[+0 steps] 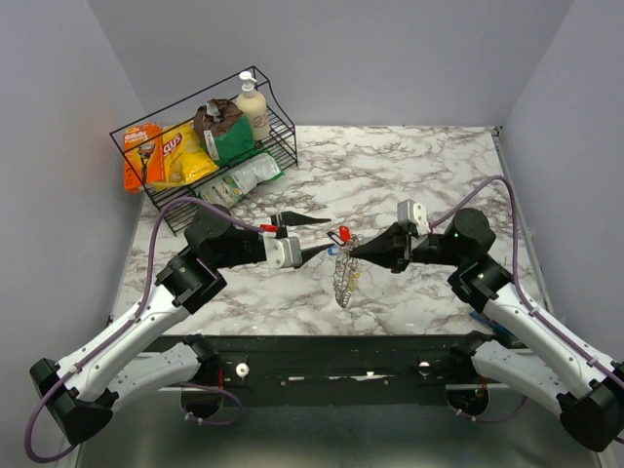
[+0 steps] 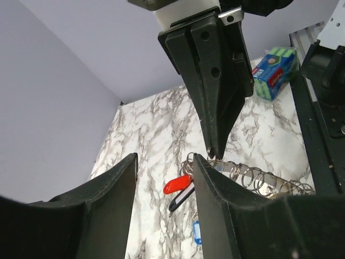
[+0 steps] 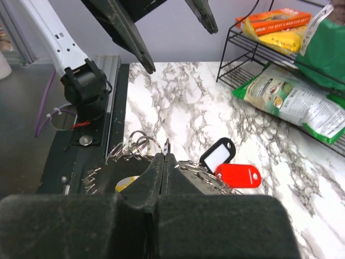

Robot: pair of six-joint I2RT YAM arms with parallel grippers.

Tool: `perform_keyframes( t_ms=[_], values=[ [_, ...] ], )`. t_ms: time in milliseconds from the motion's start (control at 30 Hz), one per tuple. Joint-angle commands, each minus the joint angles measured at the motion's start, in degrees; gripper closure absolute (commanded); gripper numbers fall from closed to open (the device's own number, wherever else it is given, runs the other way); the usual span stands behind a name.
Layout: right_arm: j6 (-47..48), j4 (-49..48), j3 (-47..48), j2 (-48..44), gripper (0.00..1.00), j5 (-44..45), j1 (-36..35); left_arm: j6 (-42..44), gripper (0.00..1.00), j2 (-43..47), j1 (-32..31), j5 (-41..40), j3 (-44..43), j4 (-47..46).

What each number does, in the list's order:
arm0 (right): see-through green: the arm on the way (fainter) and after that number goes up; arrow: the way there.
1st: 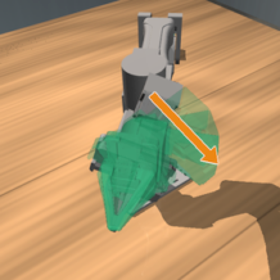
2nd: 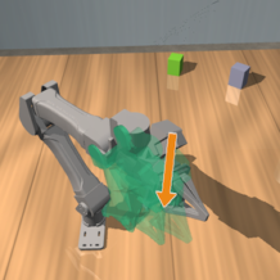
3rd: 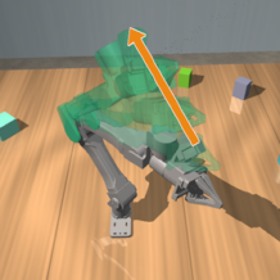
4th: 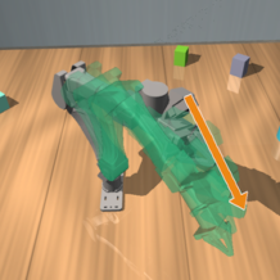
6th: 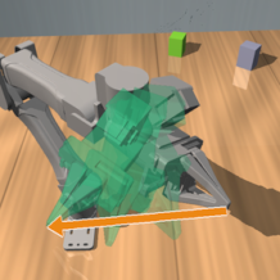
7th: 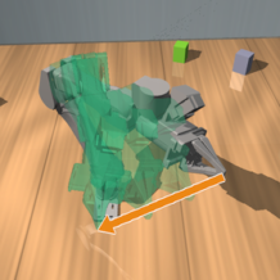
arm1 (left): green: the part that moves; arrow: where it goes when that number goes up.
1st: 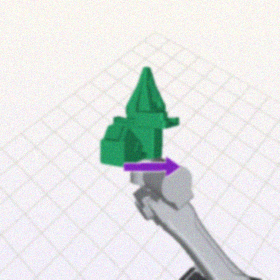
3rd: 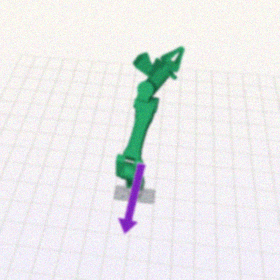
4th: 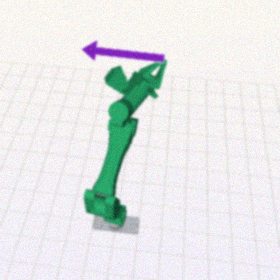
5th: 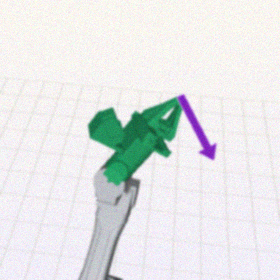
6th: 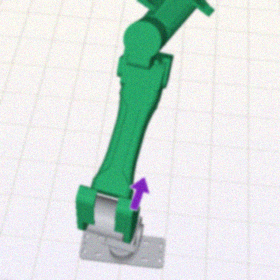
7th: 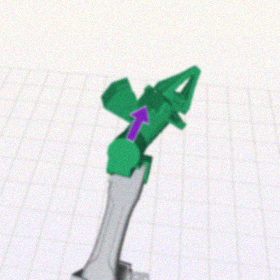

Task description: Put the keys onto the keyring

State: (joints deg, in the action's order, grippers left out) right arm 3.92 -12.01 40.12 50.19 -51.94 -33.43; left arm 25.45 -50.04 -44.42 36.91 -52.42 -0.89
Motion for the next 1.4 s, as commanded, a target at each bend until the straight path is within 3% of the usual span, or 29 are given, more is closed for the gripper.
perform_keyframes(
  t_ms=[0,400,767,1367],
  values=[
    [1.3,-8.5,0.0,-1.3,1.0,-3.8,-0.3,-2.6,0.47,-0.8,1.9,6.0,0.6,-3.3],
    [2.1,-14.5,-2.1,-2.8,1.0,-5.9,-0.3,-2.3,0.53,-4.0,3.5,17.3,-1.1,-2.7],
    [1.4,-15.8,-1.8,-2.0,1.0,-6.9,-0.3,-3.9,0.62,-7.3,3.5,18.2,-2.2,-5.5],
    [1.4,-16.5,-2.2,-1.9,1.0,-4.9,-0.3,-0.2,0.58,-7.2,3.5,21.5,-3.5,0.8]
  ],
)
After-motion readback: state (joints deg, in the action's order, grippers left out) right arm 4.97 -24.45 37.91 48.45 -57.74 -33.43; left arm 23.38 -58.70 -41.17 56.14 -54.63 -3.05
